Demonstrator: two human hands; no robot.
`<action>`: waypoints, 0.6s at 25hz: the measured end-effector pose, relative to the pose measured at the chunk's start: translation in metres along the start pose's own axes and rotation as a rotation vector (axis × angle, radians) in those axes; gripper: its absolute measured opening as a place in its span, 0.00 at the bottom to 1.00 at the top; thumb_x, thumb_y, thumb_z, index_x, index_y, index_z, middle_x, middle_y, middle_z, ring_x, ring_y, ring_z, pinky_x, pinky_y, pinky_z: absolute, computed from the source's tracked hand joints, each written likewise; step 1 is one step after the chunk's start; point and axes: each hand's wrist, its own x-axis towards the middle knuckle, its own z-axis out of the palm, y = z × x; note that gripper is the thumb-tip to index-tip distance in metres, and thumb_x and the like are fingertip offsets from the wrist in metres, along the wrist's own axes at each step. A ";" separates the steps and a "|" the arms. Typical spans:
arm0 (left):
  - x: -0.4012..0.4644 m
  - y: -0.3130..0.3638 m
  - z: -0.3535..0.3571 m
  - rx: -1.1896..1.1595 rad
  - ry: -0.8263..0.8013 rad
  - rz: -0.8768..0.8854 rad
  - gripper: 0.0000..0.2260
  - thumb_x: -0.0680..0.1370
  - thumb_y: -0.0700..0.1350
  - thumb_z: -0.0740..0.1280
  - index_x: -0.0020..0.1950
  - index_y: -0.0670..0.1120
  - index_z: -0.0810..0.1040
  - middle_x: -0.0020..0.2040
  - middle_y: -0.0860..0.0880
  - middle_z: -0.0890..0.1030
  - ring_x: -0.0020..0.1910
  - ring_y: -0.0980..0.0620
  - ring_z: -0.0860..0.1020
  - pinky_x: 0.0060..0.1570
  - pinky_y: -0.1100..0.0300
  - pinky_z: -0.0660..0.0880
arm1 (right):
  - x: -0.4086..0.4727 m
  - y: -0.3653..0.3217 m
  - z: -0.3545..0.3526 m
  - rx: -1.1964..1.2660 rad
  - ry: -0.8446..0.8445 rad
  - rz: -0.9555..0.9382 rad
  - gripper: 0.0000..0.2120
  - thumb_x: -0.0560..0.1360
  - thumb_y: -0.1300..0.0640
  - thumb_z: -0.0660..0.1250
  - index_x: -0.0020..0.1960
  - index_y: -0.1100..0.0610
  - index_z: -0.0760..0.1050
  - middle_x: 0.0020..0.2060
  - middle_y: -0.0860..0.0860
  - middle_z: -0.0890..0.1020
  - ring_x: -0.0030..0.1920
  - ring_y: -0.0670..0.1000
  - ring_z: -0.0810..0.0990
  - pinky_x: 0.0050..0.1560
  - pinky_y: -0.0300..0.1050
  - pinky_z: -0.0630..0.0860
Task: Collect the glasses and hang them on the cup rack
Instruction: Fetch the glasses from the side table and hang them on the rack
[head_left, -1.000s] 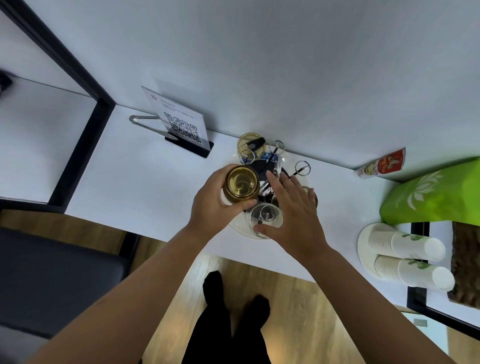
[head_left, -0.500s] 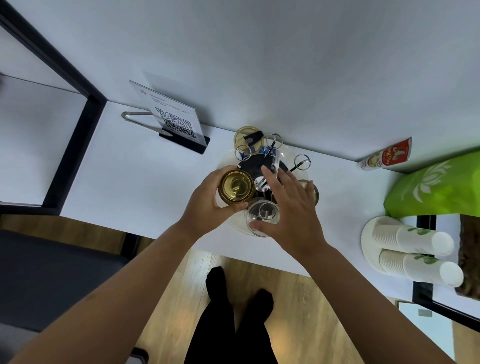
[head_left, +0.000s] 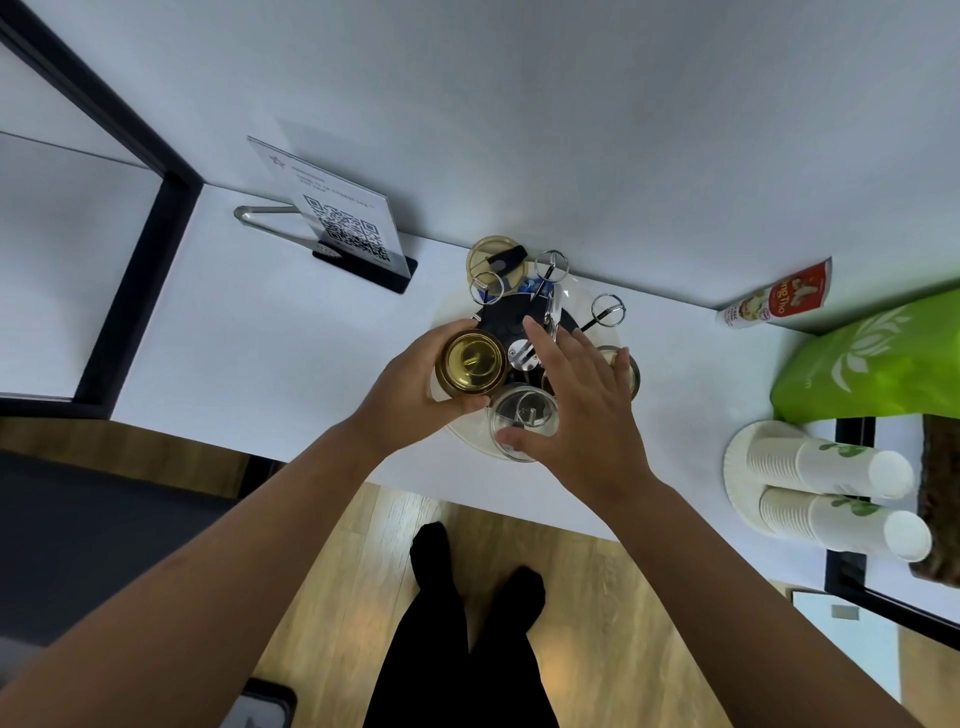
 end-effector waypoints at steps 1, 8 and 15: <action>0.001 0.001 -0.001 -0.001 -0.008 -0.009 0.39 0.72 0.55 0.81 0.78 0.60 0.65 0.71 0.64 0.74 0.71 0.65 0.70 0.63 0.73 0.71 | 0.000 0.000 0.000 0.001 0.003 0.001 0.54 0.70 0.37 0.78 0.85 0.41 0.49 0.82 0.53 0.64 0.84 0.57 0.55 0.79 0.60 0.38; 0.001 0.012 -0.006 -0.038 -0.013 -0.056 0.43 0.71 0.55 0.81 0.79 0.63 0.60 0.74 0.64 0.70 0.71 0.68 0.67 0.64 0.73 0.68 | -0.002 -0.003 0.004 0.012 0.018 0.020 0.51 0.71 0.37 0.78 0.85 0.42 0.52 0.80 0.53 0.68 0.83 0.57 0.57 0.81 0.65 0.41; -0.016 0.032 -0.017 -0.026 0.049 -0.037 0.45 0.72 0.57 0.80 0.81 0.66 0.56 0.74 0.76 0.60 0.74 0.73 0.60 0.64 0.78 0.62 | -0.009 -0.003 0.003 0.057 0.064 0.011 0.47 0.72 0.38 0.78 0.84 0.44 0.58 0.79 0.52 0.70 0.83 0.58 0.57 0.82 0.67 0.43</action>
